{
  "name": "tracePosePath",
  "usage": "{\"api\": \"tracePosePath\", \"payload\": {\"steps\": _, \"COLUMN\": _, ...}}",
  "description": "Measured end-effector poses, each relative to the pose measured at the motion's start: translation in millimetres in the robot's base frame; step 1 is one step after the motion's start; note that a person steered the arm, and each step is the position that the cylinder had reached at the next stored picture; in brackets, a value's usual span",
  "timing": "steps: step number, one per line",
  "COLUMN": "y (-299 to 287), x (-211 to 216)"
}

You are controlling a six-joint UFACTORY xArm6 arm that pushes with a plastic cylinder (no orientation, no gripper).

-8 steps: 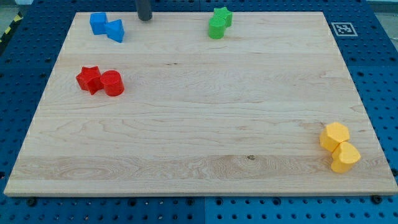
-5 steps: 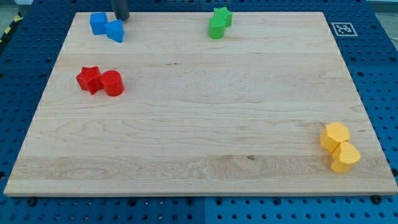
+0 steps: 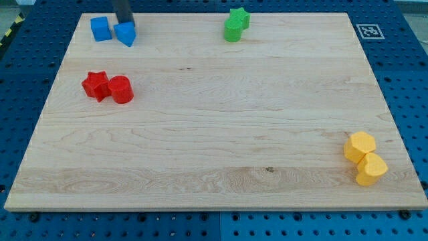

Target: Slide the blue triangle closer to red circle

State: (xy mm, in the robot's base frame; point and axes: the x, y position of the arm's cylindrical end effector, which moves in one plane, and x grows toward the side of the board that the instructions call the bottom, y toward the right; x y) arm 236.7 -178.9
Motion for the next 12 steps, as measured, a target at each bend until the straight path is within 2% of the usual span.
{"api": "tracePosePath", "payload": {"steps": 1, "y": 9, "x": 12}}
{"api": "tracePosePath", "payload": {"steps": 4, "y": -18, "x": 21}}
{"api": "tracePosePath", "payload": {"steps": 5, "y": -17, "x": 40}}
{"api": "tracePosePath", "payload": {"steps": 6, "y": 4, "x": 67}}
{"api": "tracePosePath", "payload": {"steps": 7, "y": 52, "x": 93}}
{"api": "tracePosePath", "payload": {"steps": 8, "y": 81, "x": 136}}
{"api": "tracePosePath", "payload": {"steps": 9, "y": 82, "x": 133}}
{"api": "tracePosePath", "payload": {"steps": 10, "y": 82, "x": 92}}
{"api": "tracePosePath", "payload": {"steps": 11, "y": 62, "x": 98}}
{"api": "tracePosePath", "payload": {"steps": 12, "y": 59, "x": 132}}
